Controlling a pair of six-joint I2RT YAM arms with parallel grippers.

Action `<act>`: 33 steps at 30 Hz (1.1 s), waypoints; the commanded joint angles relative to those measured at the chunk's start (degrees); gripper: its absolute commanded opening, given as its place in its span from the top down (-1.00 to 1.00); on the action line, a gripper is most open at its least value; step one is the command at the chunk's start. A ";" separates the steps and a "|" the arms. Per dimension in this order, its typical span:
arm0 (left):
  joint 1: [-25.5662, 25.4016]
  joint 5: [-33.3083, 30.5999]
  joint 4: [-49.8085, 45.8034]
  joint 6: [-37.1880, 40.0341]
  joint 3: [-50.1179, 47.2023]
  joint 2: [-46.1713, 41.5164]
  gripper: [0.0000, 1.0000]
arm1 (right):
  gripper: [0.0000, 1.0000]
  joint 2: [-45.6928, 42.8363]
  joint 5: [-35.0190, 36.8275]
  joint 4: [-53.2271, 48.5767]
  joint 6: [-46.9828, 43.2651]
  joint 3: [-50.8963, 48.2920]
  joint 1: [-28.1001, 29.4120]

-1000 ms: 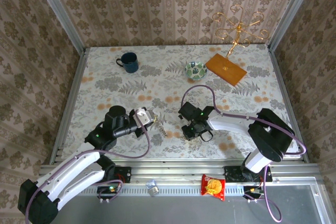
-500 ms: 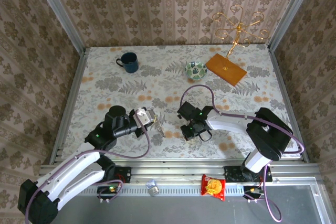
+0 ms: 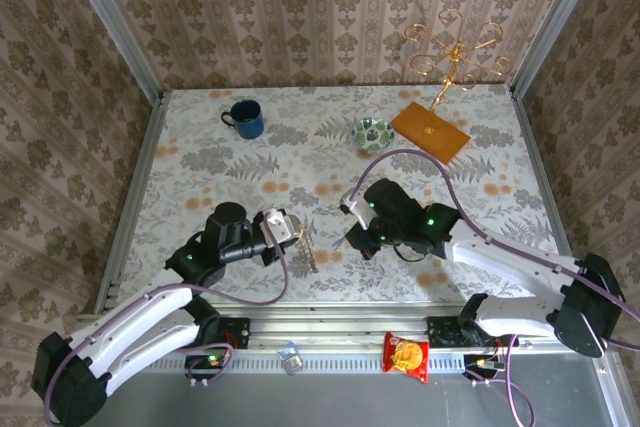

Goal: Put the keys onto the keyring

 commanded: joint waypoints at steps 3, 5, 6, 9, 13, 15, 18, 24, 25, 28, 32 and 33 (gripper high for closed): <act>-3.17 3.27 3.91 0.29 3.22 2.43 1.00 | 1.00 -2.35 -8.51 0.12 -7.42 -1.01 0.21; -4.60 3.38 4.93 0.46 3.20 3.52 1.00 | 1.00 -2.46 -9.71 -0.18 -8.21 -0.59 0.19; -5.20 3.47 5.31 0.52 3.17 3.90 1.00 | 1.00 -2.42 -10.22 -0.32 -8.56 -0.41 0.18; -6.52 3.40 6.23 0.93 3.15 5.32 1.00 | 1.00 -2.06 -12.37 -0.54 -9.80 -0.10 0.18; -7.68 3.18 7.34 0.94 3.20 6.65 1.00 | 1.00 -1.06 -13.73 -0.76 -11.16 0.23 0.23; -8.16 3.03 7.35 1.02 3.32 7.01 1.00 | 1.00 -0.33 -14.13 -0.73 -11.62 0.73 0.25; -8.53 2.70 7.33 1.20 3.33 7.05 1.00 | 1.00 1.12 -14.84 -0.42 -11.89 1.86 0.28; -9.58 1.67 7.47 1.12 3.41 7.35 1.00 | 1.00 3.83 -16.17 1.42 -11.29 3.72 0.42; -9.80 1.38 7.52 1.12 3.42 7.39 1.00 | 1.00 4.15 -16.33 1.93 -11.04 3.91 0.35; -10.28 0.76 7.66 0.93 3.42 7.67 1.00 | 1.00 4.62 -16.60 3.58 -10.45 4.12 0.53; -10.66 0.15 7.68 0.63 3.42 7.95 1.00 | 1.00 5.31 -16.86 4.29 -10.31 4.29 0.88; -10.72 0.05 7.66 0.71 3.42 7.98 1.00 | 1.00 5.39 -16.79 4.21 -10.35 4.38 0.88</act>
